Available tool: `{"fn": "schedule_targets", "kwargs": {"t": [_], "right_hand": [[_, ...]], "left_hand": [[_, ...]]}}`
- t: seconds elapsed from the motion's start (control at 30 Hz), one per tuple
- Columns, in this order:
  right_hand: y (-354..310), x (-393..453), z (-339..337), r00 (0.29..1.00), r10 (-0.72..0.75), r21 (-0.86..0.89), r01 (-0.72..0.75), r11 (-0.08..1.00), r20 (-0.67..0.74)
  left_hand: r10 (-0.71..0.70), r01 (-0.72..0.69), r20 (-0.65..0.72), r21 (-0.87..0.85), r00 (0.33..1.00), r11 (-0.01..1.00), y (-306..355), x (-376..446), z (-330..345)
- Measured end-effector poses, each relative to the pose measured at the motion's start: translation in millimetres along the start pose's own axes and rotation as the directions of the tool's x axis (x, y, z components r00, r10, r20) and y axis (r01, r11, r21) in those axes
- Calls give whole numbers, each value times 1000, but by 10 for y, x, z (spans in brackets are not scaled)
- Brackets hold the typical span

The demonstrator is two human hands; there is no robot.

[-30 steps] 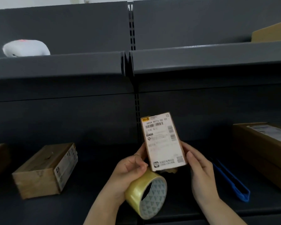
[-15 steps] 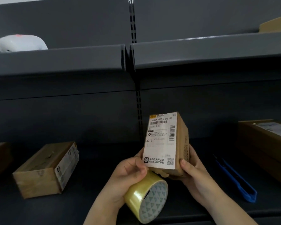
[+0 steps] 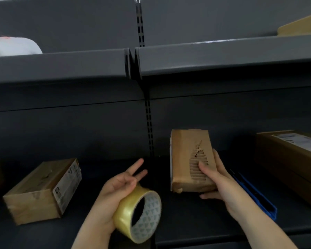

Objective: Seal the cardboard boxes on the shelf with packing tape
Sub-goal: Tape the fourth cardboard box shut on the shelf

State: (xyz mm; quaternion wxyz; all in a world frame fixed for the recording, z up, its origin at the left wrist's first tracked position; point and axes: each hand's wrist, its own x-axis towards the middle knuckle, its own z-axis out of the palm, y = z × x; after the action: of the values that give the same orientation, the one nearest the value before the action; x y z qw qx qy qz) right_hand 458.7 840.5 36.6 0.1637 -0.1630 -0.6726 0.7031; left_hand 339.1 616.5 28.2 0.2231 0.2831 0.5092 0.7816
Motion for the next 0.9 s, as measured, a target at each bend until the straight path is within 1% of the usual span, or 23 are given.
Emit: {"fn": "schedule_targets", "kwargs": {"t": [0.07, 0.1, 0.13, 0.2, 0.27, 0.3, 0.33, 0.37, 0.4, 0.43, 0.47, 0.5, 0.53, 0.57, 0.6, 0.67, 0.7, 0.77, 0.83, 0.9], "right_hand": [[-89, -29, 7, 995, 92, -203, -96, 974, -27], [-117, -35, 20, 992, 121, -331, -129, 935, -44], [-133, -38, 30, 988, 145, -469, -157, 869, -62], [-184, -46, 31, 974, 203, -692, -215, 689, -100], [-307, -66, -21, 963, 228, -813, -244, 529, -142], [-419, -77, -94, 975, 153, -840, -216, 497, -160], [-533, -49, -203, 989, 25, -857, -139, 496, -146], [-653, 8, -320, 994, -76, -868, -33, 496, -81], [-779, 56, -410, 996, -76, -890, 67, 451, 36], [-877, 110, -452, 984, 16, -920, 159, 357, 177], [-929, 171, -442, 944, 158, -940, 248, 234, 288], [-932, 233, -389, 893, 276, -935, 341, 98, 354], [-910, 282, -293, 851, 341, -903, 429, -13, 399], [-869, 320, -185, 827, 363, -870, 486, -79, 429], [-806, 342, -86, 816, 353, -849, 519, -96, 459], [-678, 335, 62, 823, 235, -832, 548, -85, 518], [-626, 325, 127, 837, 154, -832, 543, -111, 526], [-550, 279, 312, 858, 29, -832, 504, -231, 512], [-488, 263, 528, 887, -19, -839, 430, -334, 462], [-461, 262, 664, 910, -19, -841, 375, -391, 415]], "left_hand": [[6, -5, -64, 5, 998, 1000, 36, -26, -75], [10, -9, -76, 20, 997, 1000, 54, -39, -97], [15, -12, -86, 32, 996, 999, 70, -54, -99], [9, -2, -95, 73, 995, 997, 95, -66, -115], [-23, 28, -55, 99, 998, 995, 126, -80, -138], [-39, 43, -34, 110, 999, 993, 149, -90, -155], [-61, 61, -1, 124, 998, 990, 178, -110, -170], [-86, 80, 42, 130, 995, 988, 199, -126, -183], [-111, 99, 82, 138, 990, 985, 225, -148, -180], [-136, 116, 124, 153, 983, 981, 240, -165, -173], [-159, 135, 153, 159, 975, 978, 250, -179, -150], [-175, 147, 169, 164, 970, 975, 253, -188, -132], [-184, 153, 180, 170, 966, 973, 261, -191, -119], [-188, 156, 180, 177, 966, 972, 266, -189, -114], [-188, 157, 167, 184, 968, 970, 278, -186, -114], [-182, 155, 131, 194, 974, 969, 327, -176, -143], [-179, 154, 120, 198, 976, 968, 361, -161, -170], [-170, 139, 118, 235, 978, 962, 468, -109, -209], [-178, 130, 118, 330, 977, 935, 617, -24, -227], [-214, 133, 126, 467, 969, 874, 782, 75, -209]]}}
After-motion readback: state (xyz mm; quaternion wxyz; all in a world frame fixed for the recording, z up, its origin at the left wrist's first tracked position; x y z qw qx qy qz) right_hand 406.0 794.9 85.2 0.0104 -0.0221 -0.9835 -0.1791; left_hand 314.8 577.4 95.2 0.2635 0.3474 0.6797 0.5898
